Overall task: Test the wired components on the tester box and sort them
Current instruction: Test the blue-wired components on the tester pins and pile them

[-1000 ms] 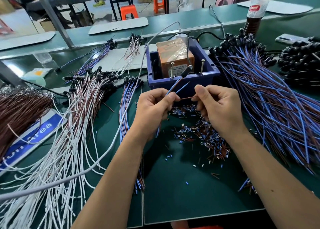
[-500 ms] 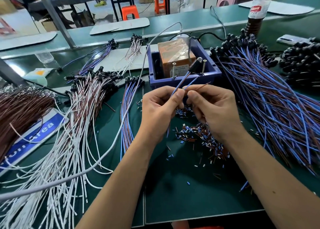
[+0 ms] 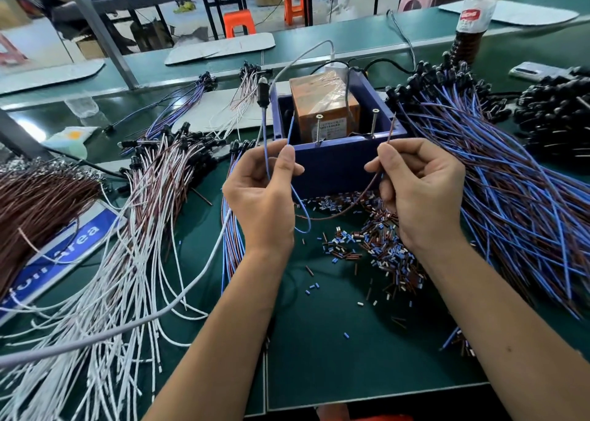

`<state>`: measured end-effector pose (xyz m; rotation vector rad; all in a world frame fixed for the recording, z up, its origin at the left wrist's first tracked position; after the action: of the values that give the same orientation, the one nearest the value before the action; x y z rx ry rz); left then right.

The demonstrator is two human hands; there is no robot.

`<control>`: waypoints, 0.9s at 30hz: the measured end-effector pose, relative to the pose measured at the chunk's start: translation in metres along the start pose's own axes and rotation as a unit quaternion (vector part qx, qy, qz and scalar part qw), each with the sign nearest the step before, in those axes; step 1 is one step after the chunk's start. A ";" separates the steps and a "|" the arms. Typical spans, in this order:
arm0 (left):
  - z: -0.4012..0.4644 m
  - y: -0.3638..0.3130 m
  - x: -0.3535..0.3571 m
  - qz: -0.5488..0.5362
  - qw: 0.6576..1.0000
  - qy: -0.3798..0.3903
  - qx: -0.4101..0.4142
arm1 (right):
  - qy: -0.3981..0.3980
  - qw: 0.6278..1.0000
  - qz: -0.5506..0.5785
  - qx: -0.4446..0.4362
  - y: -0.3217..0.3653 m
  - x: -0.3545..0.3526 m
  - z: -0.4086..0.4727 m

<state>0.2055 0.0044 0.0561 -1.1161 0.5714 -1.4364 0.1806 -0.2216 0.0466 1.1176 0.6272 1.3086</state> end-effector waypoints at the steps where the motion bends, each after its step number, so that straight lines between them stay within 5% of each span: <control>1: 0.000 0.001 -0.001 0.005 1.000 -0.007 -0.001 | -0.004 1.000 -0.011 -0.001 0.000 0.000 0.000; 27: -0.013 0.009 0.010 0.035 0.998 0.005 -0.060 | 0.024 0.999 -0.019 0.039 -0.008 0.005 -0.001</control>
<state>0.2000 -0.0101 0.0460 -1.1735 0.7050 -1.3622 0.1846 -0.2154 0.0399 1.1344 0.7371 1.2901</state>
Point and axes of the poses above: each hand's wrist, its own z-axis towards the middle knuckle, its own x-axis out of the palm, y = z × x, the point moved 7 cm from there along z, towards the middle knuckle, and after that the axes turned 7 degrees about y, right-handed, at the moved point
